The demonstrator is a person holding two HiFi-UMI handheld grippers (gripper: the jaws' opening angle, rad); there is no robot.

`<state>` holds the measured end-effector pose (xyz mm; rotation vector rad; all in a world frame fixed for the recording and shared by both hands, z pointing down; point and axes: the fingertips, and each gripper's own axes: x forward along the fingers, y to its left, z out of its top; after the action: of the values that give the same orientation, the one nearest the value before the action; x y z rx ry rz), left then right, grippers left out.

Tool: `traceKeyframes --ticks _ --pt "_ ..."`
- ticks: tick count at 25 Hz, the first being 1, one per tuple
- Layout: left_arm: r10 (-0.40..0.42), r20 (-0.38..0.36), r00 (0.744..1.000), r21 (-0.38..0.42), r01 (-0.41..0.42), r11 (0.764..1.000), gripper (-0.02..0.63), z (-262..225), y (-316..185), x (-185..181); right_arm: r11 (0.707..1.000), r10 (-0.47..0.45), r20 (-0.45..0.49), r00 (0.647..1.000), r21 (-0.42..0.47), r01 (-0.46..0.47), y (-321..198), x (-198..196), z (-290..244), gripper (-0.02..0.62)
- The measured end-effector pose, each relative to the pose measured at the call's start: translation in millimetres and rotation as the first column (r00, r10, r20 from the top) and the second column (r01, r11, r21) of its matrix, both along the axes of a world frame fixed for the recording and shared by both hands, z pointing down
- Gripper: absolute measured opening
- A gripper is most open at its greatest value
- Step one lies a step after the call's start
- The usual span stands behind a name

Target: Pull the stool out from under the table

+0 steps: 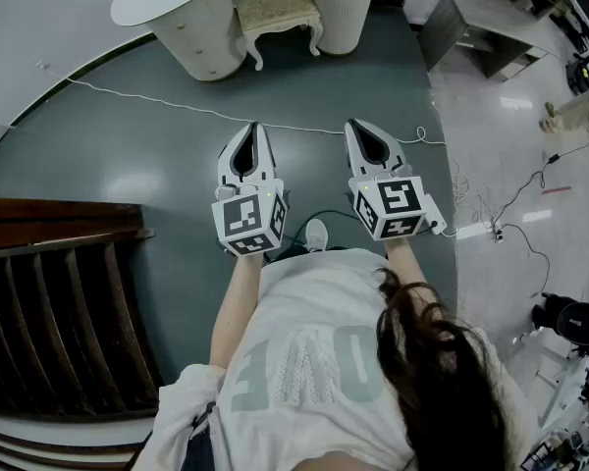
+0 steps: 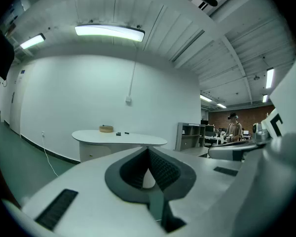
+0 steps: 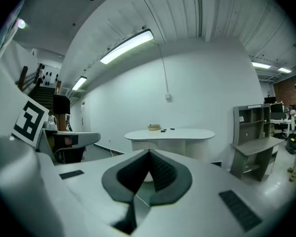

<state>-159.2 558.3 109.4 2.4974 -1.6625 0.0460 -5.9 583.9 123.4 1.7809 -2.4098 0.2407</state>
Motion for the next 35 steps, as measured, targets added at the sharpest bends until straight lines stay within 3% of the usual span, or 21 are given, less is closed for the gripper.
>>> traceKeyframes --ticks 13,16,23,35 --pt "-0.033 -0.026 0.999 -0.002 0.033 0.999 0.026 0.8 6.6 -5.6 1.0 -0.017 0.032 0.999 -0.019 0.017 -1.4 6.5 8.7 0.029" --pt "-0.02 -0.055 0.998 0.008 0.021 1.0 0.027 -0.9 4.6 -10.0 0.999 -0.028 0.069 0.997 -0.018 0.03 -2.8 4.8 7.2 0.029" --pt "0.004 -0.047 0.999 0.0 -0.004 1.0 0.028 1.9 -8.3 7.0 0.999 -0.017 0.044 0.999 -0.037 0.019 -14.4 17.9 11.6 0.031" --pt "0.034 -0.022 0.999 0.051 -0.032 0.998 0.026 -6.9 -94.0 19.6 1.0 0.025 0.046 0.999 -0.009 -0.025 -89.1 35.6 8.9 0.031"
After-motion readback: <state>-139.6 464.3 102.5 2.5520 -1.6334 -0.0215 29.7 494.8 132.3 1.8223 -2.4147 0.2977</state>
